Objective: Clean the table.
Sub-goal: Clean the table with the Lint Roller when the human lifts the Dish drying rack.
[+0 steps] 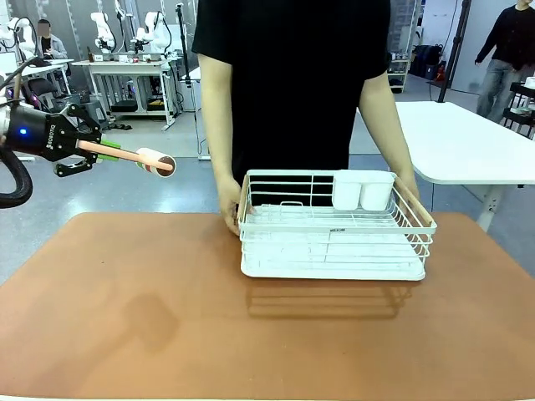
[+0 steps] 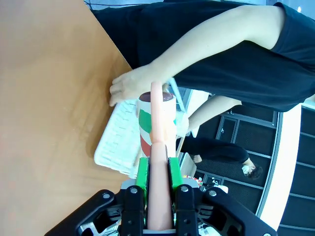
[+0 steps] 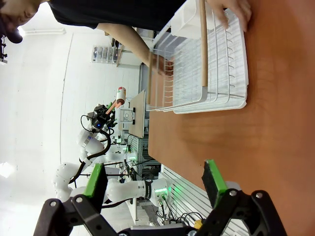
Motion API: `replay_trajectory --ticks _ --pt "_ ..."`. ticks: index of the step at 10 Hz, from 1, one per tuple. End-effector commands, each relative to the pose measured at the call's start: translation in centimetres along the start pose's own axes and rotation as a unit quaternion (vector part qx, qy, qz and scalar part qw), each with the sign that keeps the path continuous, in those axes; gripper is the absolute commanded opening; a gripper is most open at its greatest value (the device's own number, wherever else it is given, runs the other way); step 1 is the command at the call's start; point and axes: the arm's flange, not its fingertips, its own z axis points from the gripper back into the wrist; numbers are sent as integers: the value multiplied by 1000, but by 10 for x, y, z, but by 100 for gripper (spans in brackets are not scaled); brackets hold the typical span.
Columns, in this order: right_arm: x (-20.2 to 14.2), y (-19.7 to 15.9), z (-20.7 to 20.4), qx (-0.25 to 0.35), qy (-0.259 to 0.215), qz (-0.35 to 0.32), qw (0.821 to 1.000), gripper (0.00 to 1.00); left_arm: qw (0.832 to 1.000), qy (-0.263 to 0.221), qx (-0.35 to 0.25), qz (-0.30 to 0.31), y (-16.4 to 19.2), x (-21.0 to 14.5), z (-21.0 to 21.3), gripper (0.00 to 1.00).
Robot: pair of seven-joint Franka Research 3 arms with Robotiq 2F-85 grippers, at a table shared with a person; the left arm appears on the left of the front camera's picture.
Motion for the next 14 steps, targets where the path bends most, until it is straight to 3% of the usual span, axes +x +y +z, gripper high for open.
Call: replay_trajectory --ticks 1,14 --pt "-3 3 1 0 5 1 1000 100 1000 0 -1 -1 -1 0 0 1" --pt "-3 3 1 0 5 1 1000 100 1000 0 -1 -1 -1 0 0 1"
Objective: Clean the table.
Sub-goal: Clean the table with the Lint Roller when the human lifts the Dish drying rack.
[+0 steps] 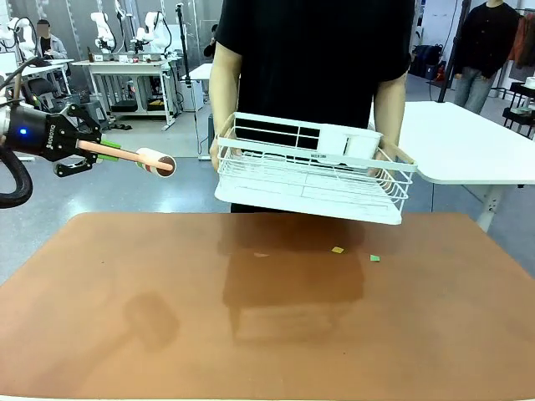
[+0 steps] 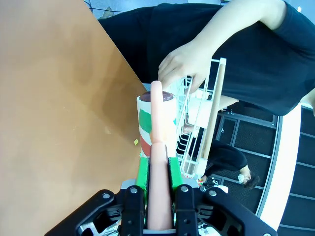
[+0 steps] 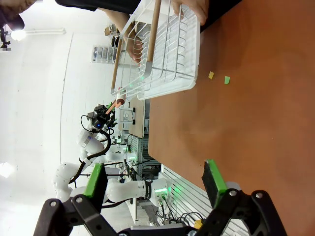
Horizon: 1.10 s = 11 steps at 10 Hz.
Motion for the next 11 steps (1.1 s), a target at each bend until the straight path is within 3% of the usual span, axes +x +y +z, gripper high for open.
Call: replay_trajectory --ticks 1,10,11 --pt "-3 3 1 0 5 1 1000 100 1000 0 -1 -1 -1 0 0 1" --pt "-3 3 1 0 5 1 1000 100 1000 0 -1 -1 -1 0 0 1" --pt "-3 3 1 0 5 1 1000 100 1000 0 0 0 0 0 0 21"
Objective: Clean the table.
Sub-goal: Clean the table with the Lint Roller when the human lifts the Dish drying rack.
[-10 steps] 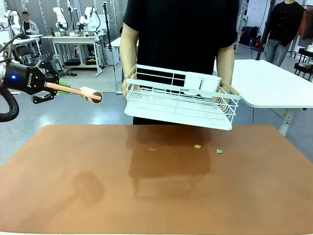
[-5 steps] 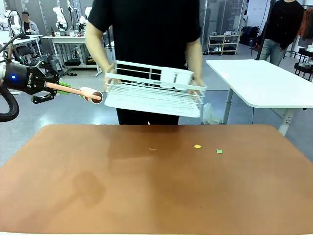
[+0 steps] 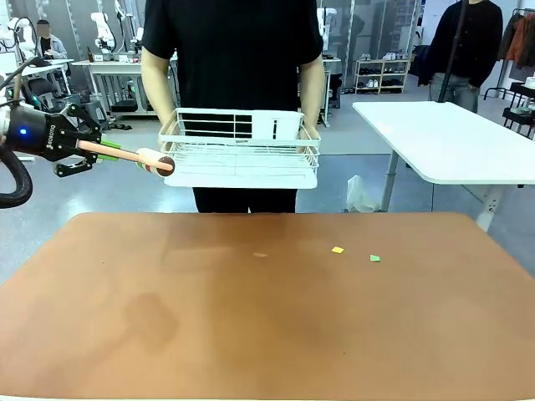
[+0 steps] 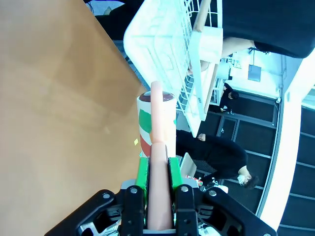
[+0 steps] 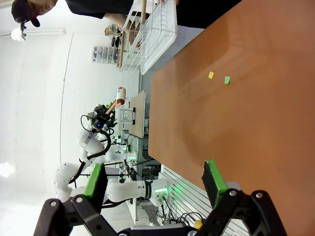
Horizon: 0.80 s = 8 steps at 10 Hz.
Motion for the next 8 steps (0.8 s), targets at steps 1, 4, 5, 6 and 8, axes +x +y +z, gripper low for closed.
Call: replay_trajectory --ticks 1,4,5,6,8 --pt "-3 3 1 0 5 1 1000 100 999 -2 18 -38 -9 8 5 21" --pt "-3 3 1 0 5 1 1000 100 984 82 70 -142 -41 23 6 21" --pt "-3 3 1 0 5 1 1000 100 968 132 93 -190 -47 29 -7 21" --pt "-3 3 1 0 5 1 1000 100 953 174 101 -226 -47 33 -25 21" --pt "-3 3 1 0 5 1 1000 100 932 240 95 -255 -42 36 -68 21"
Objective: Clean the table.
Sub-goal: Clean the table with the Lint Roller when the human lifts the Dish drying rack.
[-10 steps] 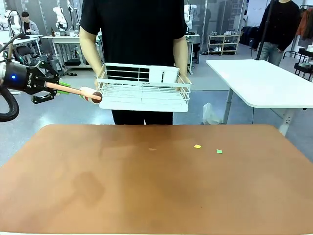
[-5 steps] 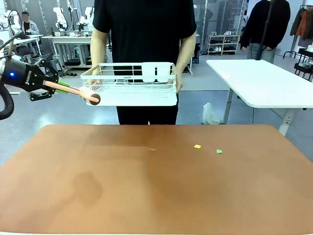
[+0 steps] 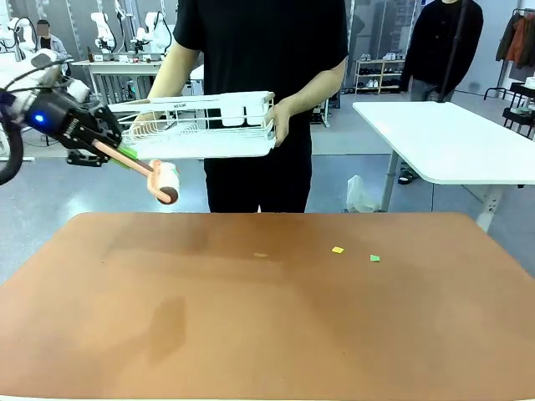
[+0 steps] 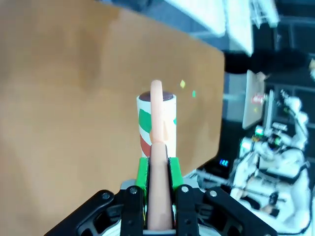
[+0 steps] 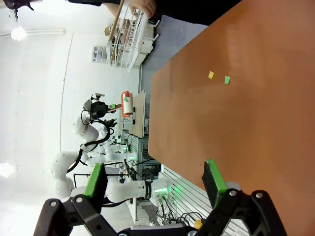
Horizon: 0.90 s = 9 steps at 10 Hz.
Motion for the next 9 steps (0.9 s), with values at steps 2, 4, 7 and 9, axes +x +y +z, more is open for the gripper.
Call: replay_trajectory --ticks 2,4,7,9 --pt "-3 3 1 0 4 1 1000 100 998 41 -37 6 13 29 -47 21" --pt "-3 3 1 0 4 1 1000 100 999 45 -13 -7 11 17 -45 21" --pt "-3 3 1 0 4 1 1000 100 999 45 -13 -7 11 17 -45 21" --pt "-3 3 1 0 4 1 1000 100 999 45 -13 -7 11 17 -45 21"
